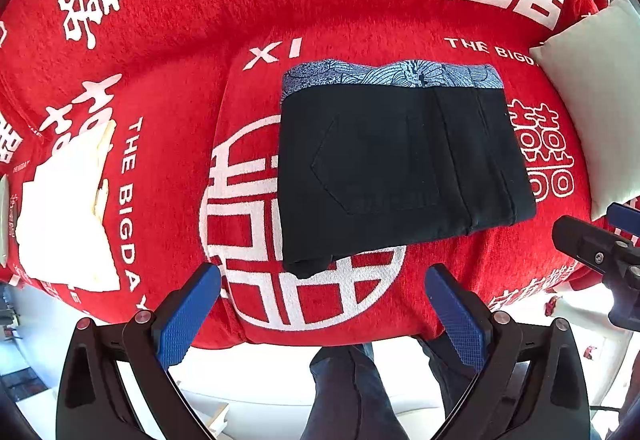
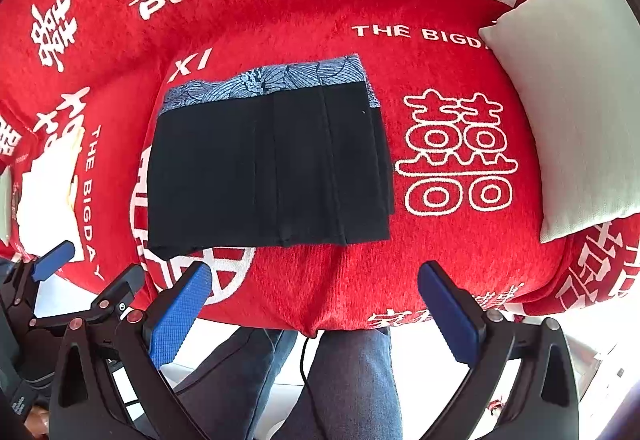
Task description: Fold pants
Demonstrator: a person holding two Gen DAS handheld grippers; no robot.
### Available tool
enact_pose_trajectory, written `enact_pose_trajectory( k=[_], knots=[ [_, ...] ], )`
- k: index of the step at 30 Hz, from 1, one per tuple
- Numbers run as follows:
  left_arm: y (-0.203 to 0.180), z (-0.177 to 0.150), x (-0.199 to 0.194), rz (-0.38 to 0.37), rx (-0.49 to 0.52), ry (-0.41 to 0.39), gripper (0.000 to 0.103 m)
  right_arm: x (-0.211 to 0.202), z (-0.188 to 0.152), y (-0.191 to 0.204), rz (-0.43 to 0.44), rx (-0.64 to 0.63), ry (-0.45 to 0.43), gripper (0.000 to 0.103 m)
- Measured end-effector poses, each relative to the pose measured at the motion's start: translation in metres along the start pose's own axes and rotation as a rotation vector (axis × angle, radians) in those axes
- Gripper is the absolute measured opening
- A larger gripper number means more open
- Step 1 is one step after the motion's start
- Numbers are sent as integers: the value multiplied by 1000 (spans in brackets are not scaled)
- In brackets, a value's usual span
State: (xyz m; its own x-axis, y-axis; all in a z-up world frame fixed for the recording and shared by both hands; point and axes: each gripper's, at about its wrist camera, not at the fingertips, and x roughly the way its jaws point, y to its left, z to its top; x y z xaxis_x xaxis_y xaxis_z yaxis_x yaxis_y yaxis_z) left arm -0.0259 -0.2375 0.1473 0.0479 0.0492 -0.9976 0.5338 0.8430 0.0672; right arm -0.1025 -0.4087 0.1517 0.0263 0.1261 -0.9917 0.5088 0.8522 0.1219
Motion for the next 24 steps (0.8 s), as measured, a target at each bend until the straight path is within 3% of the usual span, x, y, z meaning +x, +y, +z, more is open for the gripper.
enact_pose_trajectory(
  k=[24],
  knots=[
    [0,2,2,-10,-21,2,102,1,2,6,-7,-25,0,103]
  ],
)
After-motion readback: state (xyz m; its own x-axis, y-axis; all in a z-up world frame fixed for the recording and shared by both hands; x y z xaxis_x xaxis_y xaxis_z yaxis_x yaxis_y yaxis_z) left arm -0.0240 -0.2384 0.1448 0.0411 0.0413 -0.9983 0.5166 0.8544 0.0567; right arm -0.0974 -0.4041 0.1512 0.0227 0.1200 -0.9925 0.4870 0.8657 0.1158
